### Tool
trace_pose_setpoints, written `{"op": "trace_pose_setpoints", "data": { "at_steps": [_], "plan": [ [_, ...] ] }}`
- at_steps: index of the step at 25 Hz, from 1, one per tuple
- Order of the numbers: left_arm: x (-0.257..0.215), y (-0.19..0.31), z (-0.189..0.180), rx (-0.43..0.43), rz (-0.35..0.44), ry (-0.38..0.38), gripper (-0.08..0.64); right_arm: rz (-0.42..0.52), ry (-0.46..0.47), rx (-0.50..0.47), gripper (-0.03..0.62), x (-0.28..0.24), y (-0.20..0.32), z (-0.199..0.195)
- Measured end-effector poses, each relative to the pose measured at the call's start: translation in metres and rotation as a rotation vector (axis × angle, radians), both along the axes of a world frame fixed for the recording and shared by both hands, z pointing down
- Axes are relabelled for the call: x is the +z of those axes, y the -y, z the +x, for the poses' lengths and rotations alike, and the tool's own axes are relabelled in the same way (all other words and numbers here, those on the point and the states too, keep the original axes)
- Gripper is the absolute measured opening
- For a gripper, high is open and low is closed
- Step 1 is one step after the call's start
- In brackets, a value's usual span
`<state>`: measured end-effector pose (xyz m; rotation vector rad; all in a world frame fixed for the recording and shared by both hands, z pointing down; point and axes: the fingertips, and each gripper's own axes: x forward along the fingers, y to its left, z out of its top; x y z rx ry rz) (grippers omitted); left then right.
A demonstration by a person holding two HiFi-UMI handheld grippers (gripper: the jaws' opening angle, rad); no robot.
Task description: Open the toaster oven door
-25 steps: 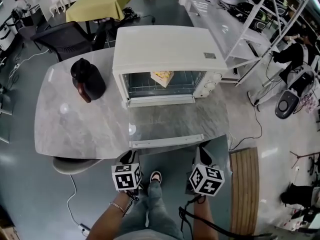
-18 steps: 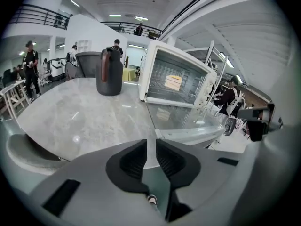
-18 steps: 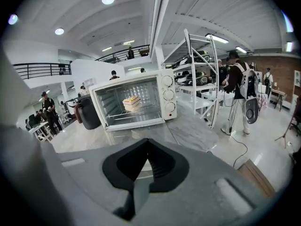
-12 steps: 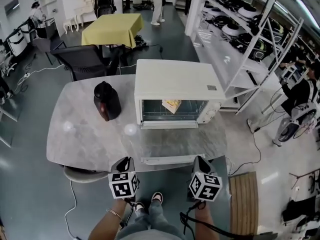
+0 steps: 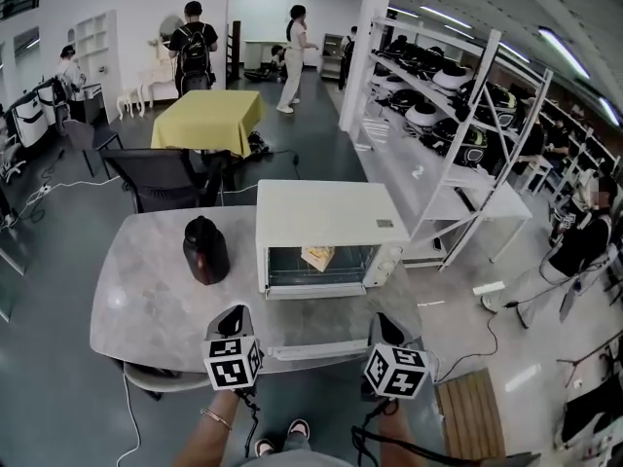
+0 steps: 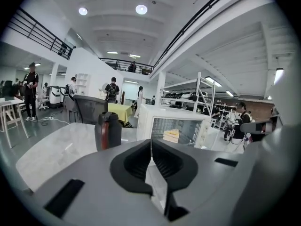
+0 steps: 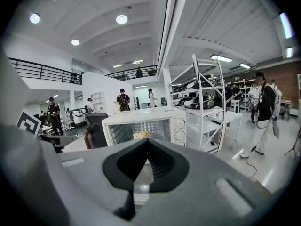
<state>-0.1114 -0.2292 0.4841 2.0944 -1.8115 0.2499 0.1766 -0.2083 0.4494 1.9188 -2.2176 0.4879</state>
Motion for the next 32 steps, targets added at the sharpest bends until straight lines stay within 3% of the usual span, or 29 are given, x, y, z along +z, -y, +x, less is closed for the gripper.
{"op": "trace_pose_setpoints", "data": {
  "at_steps": [10, 32],
  "plan": [
    [-0.050, 0.033, 0.006, 0.056, 0.111, -0.003, 0.005, 0.098, 0.005, 0.036, 0.005, -0.035, 0.014, 0.006],
    [-0.041, 0.046, 0.003, 0.061, 0.085, -0.002, 0.005, 0.093, -0.004, 0.058, 0.005, -0.033, 0.025, 0.004]
  ]
}}
